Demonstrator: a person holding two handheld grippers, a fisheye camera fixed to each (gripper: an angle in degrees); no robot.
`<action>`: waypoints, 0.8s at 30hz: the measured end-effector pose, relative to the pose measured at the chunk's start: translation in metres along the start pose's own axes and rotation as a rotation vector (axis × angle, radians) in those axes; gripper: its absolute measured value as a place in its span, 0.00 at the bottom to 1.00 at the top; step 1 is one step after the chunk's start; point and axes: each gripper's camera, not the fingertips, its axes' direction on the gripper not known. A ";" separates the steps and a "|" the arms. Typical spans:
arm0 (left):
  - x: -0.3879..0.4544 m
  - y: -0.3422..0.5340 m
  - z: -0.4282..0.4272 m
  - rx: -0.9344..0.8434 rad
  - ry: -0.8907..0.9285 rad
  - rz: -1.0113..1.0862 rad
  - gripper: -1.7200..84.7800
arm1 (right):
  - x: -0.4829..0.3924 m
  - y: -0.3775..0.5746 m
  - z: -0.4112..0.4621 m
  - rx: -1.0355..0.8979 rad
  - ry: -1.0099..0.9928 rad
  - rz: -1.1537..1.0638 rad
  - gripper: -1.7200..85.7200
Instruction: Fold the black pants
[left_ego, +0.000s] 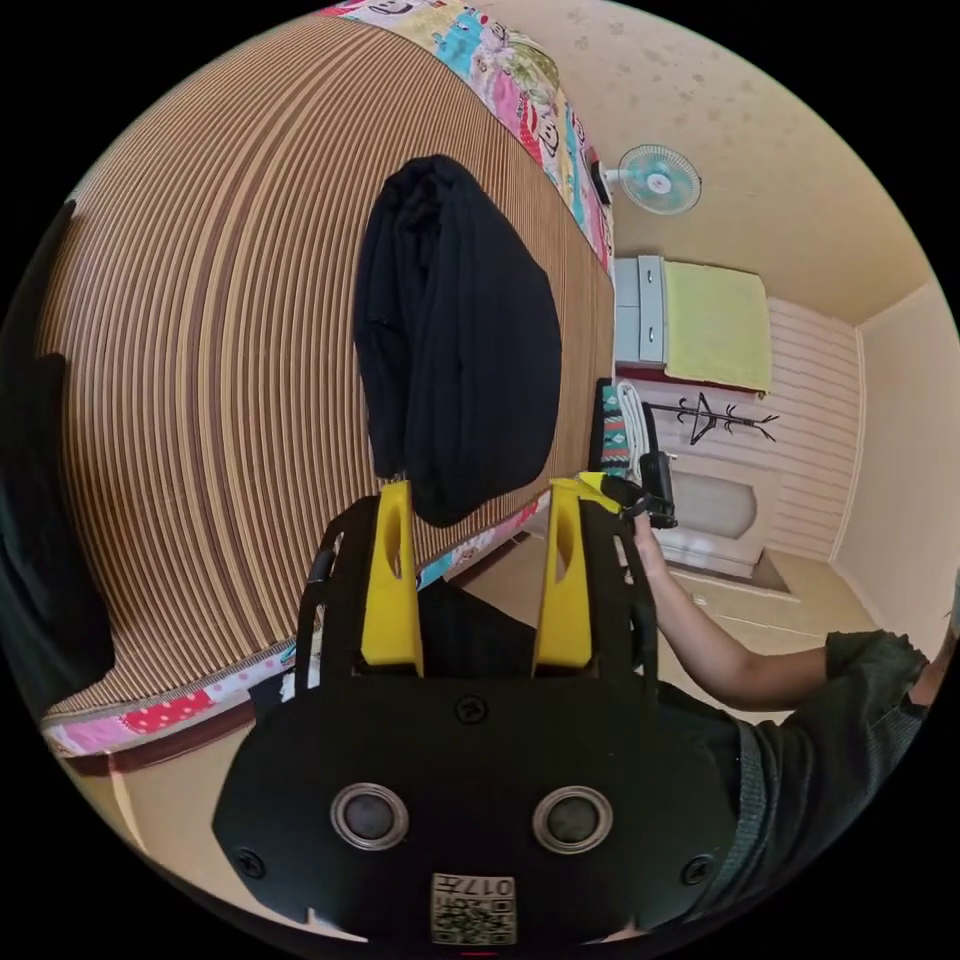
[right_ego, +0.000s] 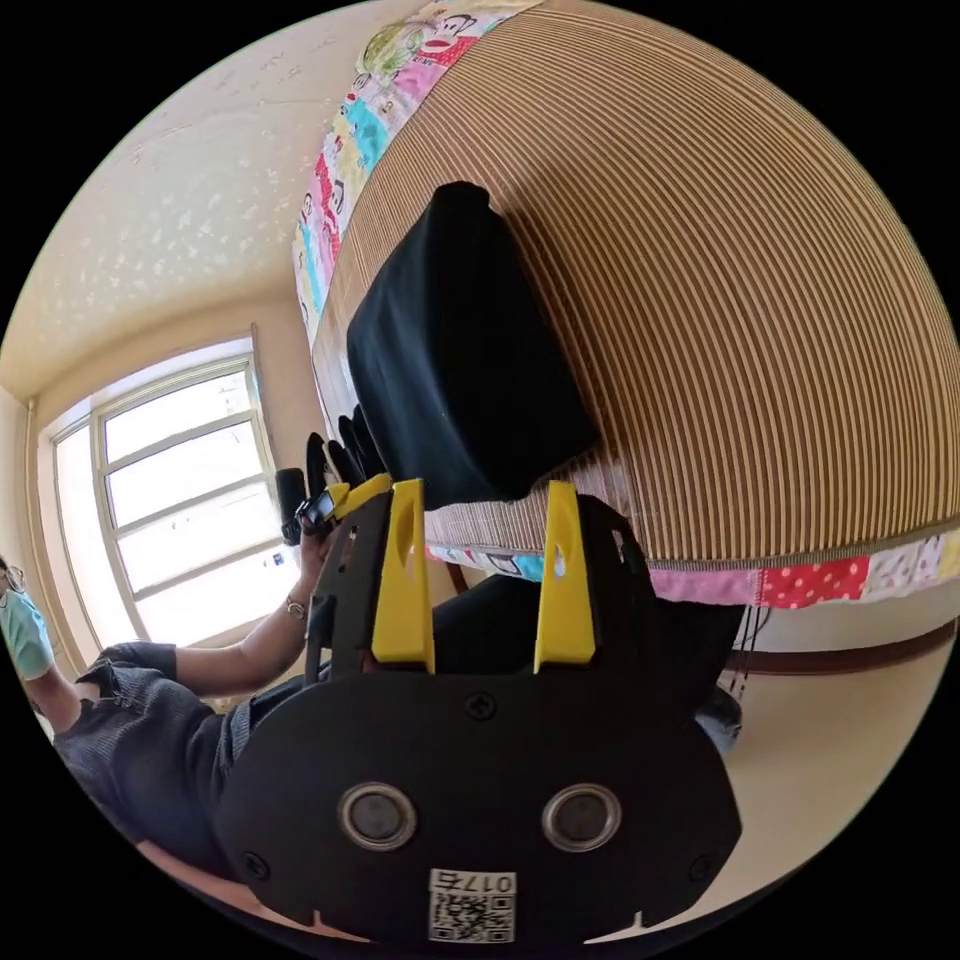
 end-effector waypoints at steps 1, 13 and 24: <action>-0.007 -0.019 -0.001 0.010 0.000 0.009 0.25 | -0.007 -0.020 0.002 -0.016 0.019 -0.029 0.25; -0.064 -0.121 0.077 -0.206 0.089 -0.030 0.26 | -0.011 -0.085 0.050 -0.165 -0.124 -0.002 0.27; 0.022 -0.073 0.132 -0.355 0.054 0.088 0.16 | 0.016 0.034 -0.061 -0.133 -0.377 0.007 0.12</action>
